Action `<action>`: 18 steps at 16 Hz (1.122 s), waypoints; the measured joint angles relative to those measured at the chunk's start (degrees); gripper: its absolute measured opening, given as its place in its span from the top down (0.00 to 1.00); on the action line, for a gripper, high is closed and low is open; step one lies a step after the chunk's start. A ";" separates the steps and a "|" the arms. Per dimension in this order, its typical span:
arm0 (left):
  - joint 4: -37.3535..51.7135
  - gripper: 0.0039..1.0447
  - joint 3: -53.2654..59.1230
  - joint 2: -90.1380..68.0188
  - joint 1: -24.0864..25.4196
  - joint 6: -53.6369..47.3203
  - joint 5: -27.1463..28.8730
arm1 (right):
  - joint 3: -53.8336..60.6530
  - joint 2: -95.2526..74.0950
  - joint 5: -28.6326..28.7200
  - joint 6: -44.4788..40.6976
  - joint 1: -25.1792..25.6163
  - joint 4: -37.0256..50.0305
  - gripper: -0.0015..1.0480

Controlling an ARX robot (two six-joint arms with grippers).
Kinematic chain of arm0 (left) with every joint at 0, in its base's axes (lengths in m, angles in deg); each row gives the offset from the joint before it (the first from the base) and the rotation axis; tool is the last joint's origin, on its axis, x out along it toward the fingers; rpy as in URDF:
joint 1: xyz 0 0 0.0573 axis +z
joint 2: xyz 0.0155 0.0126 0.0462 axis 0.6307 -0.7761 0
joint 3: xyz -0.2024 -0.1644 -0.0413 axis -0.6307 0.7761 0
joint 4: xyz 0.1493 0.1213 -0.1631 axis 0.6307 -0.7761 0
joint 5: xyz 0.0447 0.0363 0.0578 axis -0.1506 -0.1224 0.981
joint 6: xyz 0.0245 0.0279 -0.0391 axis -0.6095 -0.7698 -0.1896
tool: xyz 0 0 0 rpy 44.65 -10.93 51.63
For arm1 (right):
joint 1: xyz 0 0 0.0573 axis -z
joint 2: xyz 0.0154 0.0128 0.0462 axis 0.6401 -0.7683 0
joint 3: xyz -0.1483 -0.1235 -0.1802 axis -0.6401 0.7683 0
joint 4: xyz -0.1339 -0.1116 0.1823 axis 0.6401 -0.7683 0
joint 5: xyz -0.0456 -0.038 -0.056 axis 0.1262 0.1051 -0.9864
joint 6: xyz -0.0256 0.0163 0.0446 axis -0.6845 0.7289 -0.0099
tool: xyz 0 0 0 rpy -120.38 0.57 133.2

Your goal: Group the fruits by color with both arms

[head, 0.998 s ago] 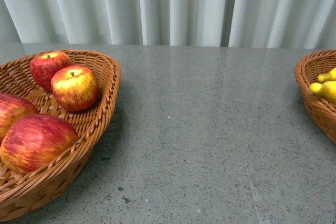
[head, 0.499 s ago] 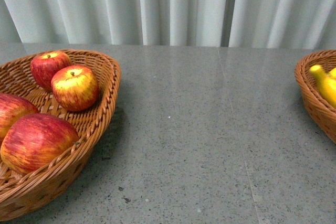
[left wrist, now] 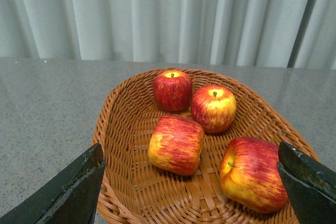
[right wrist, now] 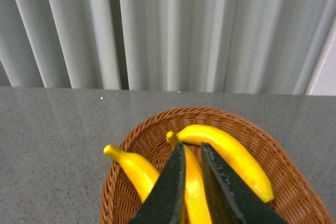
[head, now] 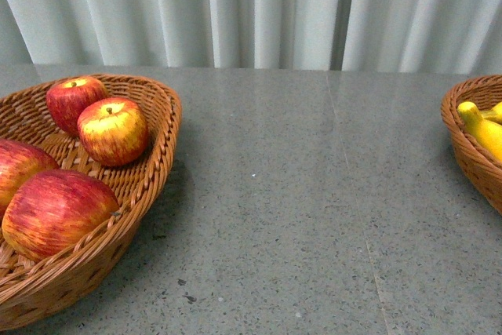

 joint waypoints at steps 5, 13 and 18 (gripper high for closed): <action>0.00 0.06 0.00 0.00 0.00 0.00 0.00 | 8.72 8.72 -6.16 0.33 -5.99 0.15 0.98; 0.00 0.06 0.00 0.00 0.00 0.00 0.00 | 14.19 19.78 -6.19 0.33 -6.03 -5.49 0.98; 0.00 0.06 0.00 0.00 0.00 0.00 0.00 | 16.26 25.42 -6.21 0.35 -6.03 -8.20 0.98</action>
